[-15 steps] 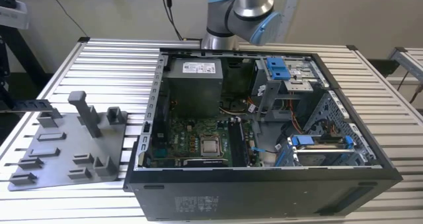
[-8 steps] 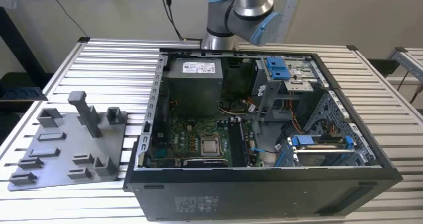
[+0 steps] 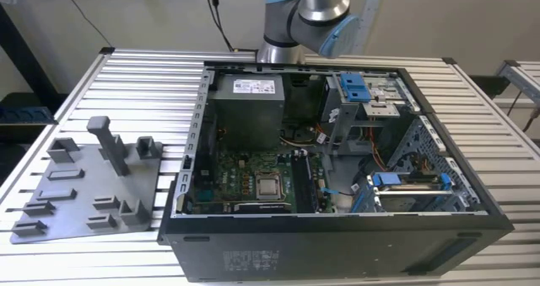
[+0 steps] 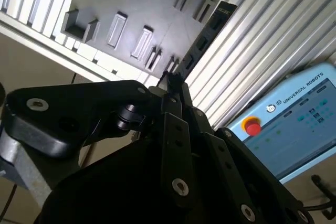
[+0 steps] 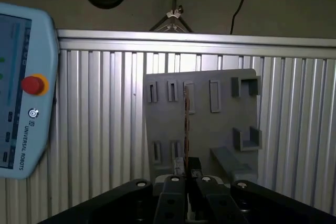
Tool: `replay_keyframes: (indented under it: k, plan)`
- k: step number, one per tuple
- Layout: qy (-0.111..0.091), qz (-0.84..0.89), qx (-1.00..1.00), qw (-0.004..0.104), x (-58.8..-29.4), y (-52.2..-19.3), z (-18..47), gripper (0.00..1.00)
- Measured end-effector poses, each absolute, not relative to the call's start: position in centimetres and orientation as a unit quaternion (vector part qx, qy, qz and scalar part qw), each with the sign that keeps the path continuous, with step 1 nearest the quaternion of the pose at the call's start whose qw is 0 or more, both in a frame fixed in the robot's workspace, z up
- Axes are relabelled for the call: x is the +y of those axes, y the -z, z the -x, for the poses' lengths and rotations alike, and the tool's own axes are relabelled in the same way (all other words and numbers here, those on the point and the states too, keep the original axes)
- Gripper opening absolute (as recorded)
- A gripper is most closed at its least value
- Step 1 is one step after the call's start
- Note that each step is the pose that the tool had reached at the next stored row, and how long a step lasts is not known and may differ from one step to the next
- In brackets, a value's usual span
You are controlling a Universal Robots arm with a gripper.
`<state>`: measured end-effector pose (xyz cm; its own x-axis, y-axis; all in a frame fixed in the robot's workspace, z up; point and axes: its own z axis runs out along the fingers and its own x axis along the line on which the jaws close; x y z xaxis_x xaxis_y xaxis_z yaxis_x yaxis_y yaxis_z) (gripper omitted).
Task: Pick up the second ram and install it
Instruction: 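Pick up the second ram and move it above second insertion slot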
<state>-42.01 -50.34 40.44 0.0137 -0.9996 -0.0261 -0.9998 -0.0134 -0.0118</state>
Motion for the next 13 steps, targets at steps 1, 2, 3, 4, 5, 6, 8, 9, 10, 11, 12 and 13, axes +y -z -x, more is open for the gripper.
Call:
replay_keyframes:
  k: [1,2,3,4,5,6,8,9,10,11,12,13]
  plan:
    - [-0.005,0.712,0.702,0.013,-50.3,-40.4,42.0,0.14]
    - [-0.005,0.712,0.702,0.013,-50.3,-40.5,41.9,0.14]
    - [-0.005,0.712,0.702,0.013,-50.3,-40.4,41.7,0.14]
    - [-0.005,0.712,0.702,0.013,-50.3,-40.4,41.6,0.14]
    - [-0.005,0.712,0.702,0.013,-50.3,-40.4,41.3,0.14]
    - [-0.005,0.712,0.702,0.013,-50.3,-40.4,41.1,0.14]
    - [-0.005,0.712,0.702,0.013,-50.3,-40.4,40.4,0.14]
    - [-0.005,0.712,0.702,0.013,-50.3,-40.4,40.0,0.14]
    - [-0.005,0.712,0.702,0.013,-50.3,-40.4,39.6,0.14]
    - [-0.005,0.712,0.702,0.013,-50.3,-40.4,39.2,0.14]
    - [-0.005,0.712,0.702,0.013,-50.3,-40.4,38.8,0.14]
    - [-0.005,0.712,0.702,0.013,-50.3,-40.4,38.4,0.14]
